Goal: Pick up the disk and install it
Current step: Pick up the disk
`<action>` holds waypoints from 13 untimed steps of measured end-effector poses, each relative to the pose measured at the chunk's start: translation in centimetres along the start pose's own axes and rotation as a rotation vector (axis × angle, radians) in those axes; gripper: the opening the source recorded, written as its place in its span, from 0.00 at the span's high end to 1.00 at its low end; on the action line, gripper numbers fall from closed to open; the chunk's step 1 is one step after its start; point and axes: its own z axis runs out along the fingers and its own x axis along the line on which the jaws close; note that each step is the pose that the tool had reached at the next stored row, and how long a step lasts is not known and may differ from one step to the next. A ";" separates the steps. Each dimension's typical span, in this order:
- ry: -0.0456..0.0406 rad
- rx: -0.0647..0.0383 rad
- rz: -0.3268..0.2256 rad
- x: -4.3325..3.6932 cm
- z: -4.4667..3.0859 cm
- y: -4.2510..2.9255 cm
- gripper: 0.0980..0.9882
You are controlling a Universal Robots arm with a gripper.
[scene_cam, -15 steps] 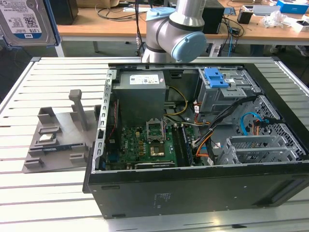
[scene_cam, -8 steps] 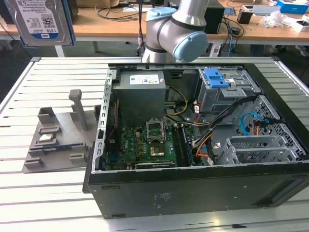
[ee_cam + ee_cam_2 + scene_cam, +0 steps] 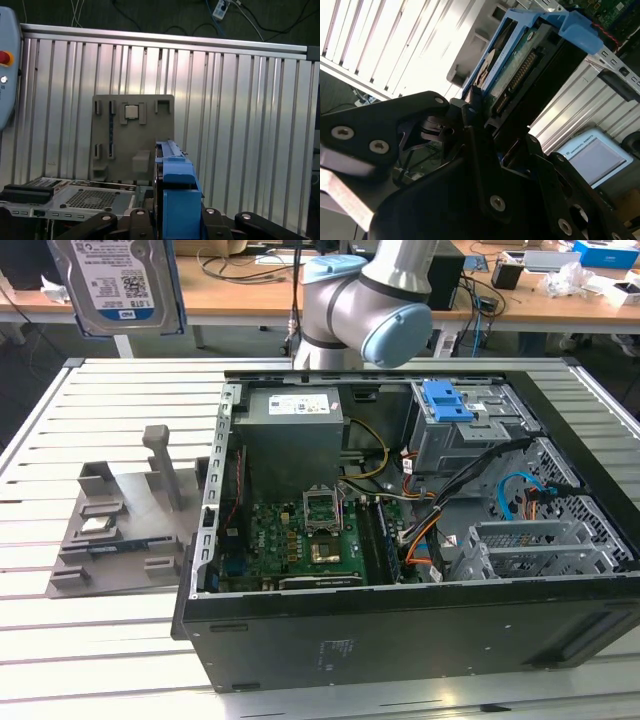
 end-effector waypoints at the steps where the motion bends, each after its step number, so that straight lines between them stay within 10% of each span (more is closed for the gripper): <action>1: 0.0000 0.000 0.000 0.03 0.00 -0.43 0.70; 13: 0.0000 0.000 0.000 0.42 -0.07 -5.30 0.70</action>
